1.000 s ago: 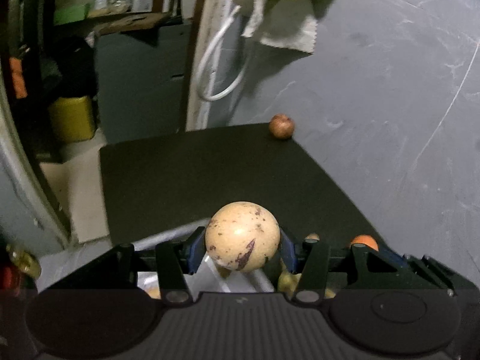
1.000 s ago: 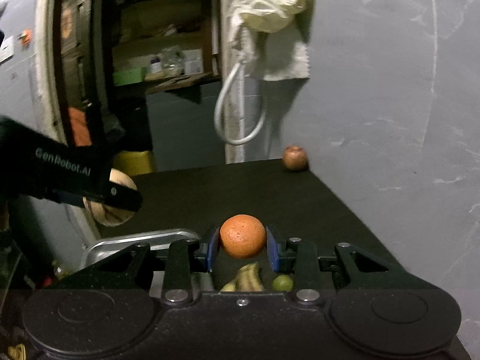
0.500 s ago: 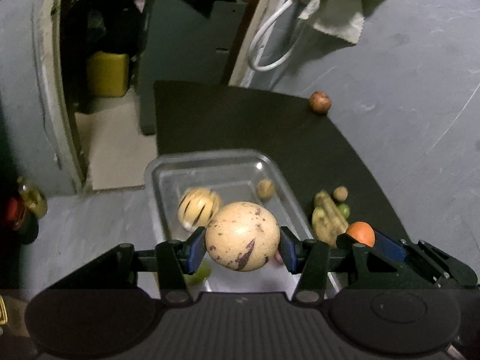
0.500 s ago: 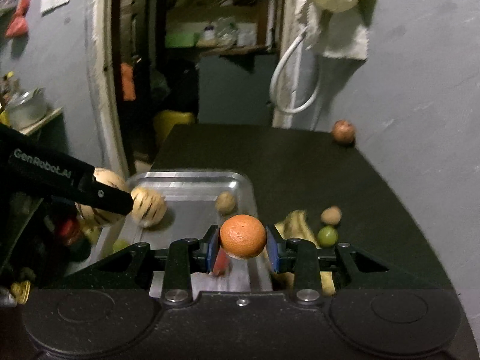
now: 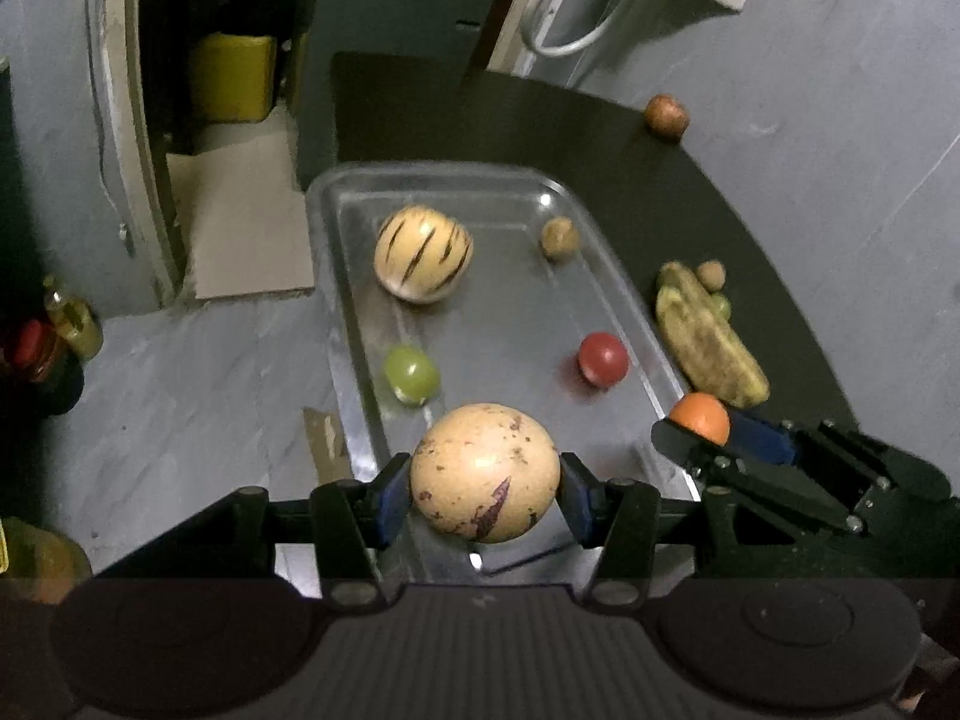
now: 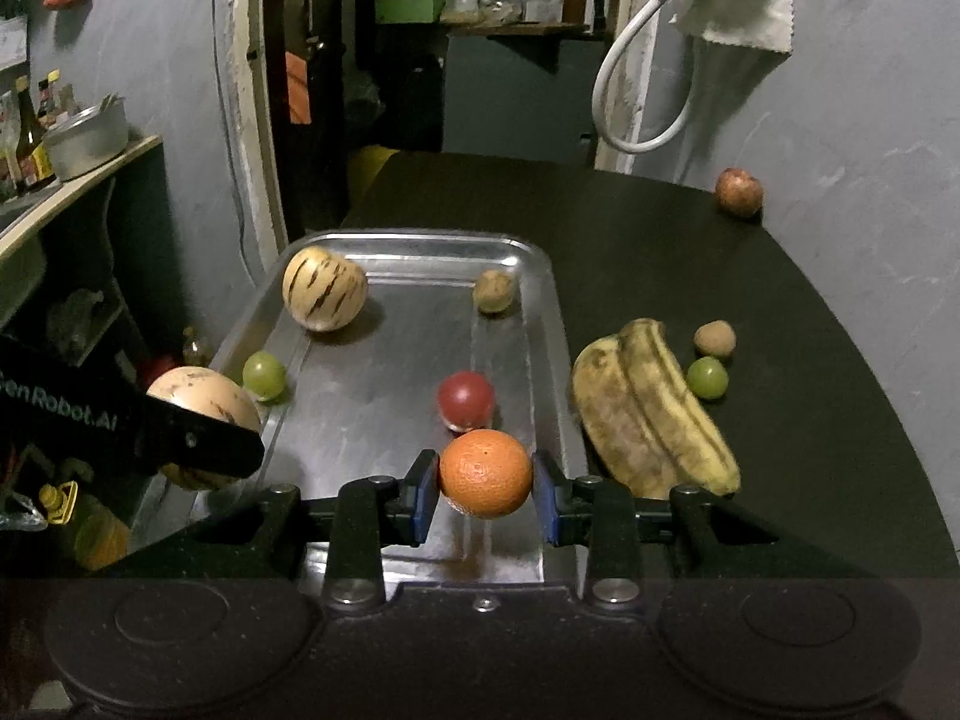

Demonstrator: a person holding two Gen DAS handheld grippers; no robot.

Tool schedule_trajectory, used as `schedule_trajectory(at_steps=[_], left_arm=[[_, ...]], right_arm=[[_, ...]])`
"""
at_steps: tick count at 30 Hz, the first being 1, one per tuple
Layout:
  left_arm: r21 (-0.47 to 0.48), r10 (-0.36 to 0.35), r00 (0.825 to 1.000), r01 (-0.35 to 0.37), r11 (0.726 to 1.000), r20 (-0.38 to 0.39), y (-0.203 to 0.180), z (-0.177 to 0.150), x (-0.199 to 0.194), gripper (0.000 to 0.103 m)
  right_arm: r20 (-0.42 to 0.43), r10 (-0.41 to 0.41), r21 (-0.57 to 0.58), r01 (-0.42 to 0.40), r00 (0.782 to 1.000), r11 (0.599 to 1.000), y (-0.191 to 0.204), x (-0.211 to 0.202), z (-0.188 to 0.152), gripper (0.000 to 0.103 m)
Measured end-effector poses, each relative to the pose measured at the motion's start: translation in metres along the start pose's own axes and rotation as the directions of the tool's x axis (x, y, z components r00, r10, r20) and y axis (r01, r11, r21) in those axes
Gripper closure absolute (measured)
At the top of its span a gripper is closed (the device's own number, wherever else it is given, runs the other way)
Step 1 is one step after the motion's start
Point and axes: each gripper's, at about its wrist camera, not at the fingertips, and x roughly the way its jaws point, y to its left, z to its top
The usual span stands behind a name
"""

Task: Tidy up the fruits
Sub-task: 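Lower the pale yellow fruit into the tray with the left tool while the right tool releases the orange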

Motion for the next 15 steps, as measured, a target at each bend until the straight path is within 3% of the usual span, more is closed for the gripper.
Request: schedule_trajectory(at_steps=[15], left_arm=[[0.043, 0.006, 0.998, -0.004, 0.999, -0.057, -0.005, -0.010, 0.010, 0.047]], right_arm=[[-0.065, -0.004, -0.007, 0.004, 0.998, 1.000, 0.002, 0.012, -0.016, 0.067]])
